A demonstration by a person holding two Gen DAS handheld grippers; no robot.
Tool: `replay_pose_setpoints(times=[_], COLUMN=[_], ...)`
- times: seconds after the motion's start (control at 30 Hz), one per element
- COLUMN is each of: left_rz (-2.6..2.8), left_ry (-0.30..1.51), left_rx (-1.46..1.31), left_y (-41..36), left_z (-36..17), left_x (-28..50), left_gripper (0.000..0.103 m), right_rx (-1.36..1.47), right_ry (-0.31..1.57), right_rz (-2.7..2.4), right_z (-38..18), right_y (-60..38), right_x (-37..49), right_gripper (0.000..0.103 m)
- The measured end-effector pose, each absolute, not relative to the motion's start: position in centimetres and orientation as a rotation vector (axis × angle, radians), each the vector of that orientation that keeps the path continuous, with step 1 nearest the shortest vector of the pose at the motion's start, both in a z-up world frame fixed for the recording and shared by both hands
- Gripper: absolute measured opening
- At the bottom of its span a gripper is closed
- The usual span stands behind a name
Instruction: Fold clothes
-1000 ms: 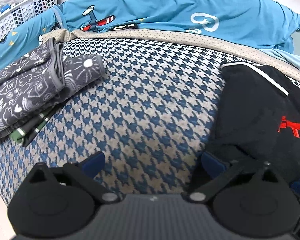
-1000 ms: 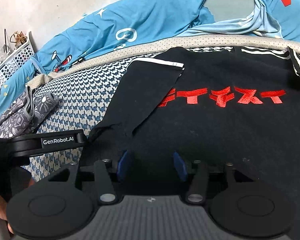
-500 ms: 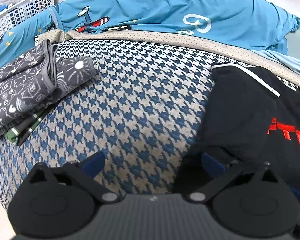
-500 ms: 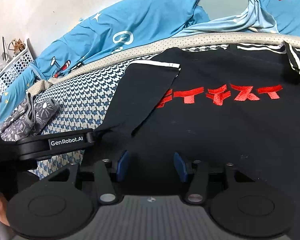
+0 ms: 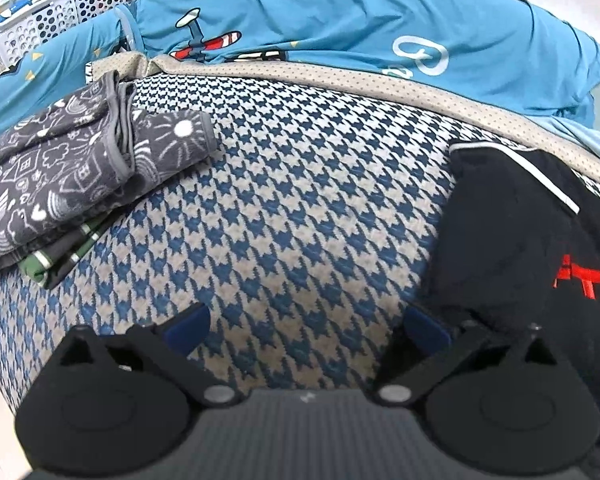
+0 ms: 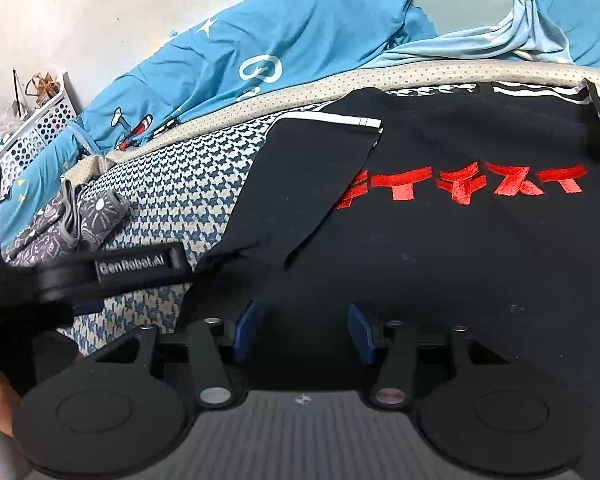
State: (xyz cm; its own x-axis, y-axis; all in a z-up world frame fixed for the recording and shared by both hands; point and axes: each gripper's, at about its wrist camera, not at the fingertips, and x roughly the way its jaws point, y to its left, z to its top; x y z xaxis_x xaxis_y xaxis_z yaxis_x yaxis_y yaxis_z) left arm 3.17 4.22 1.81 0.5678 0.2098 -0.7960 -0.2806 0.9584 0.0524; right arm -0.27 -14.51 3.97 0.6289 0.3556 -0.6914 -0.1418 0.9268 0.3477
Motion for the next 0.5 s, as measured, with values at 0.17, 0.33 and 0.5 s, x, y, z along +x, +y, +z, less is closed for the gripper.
replay_pose_setpoints(times=[0.17,0.33,0.5], left_rz=[0.294,0.3,0.31], left_ry=[0.919,0.923,0.918], left_rx=[-0.092,-0.115,-0.128], left_y=[4.9,5.9,6.8], left_z=[2.1,2.3,2.5], left_x=[3.2,3.1,2.9], left_gripper=[0.103,0.103,0.103], right_rx=[0.294,0.383,0.475], right_ry=[0.833,0.826,0.806], right_rz=[0.301,0.29,0.277], right_z=[3.9,3.5,3.3], right_y=[-14.7,-15.5,-15.9], right_x=[-0.2,0.4,1.1], right_gripper=[0.05,0.05,0.05])
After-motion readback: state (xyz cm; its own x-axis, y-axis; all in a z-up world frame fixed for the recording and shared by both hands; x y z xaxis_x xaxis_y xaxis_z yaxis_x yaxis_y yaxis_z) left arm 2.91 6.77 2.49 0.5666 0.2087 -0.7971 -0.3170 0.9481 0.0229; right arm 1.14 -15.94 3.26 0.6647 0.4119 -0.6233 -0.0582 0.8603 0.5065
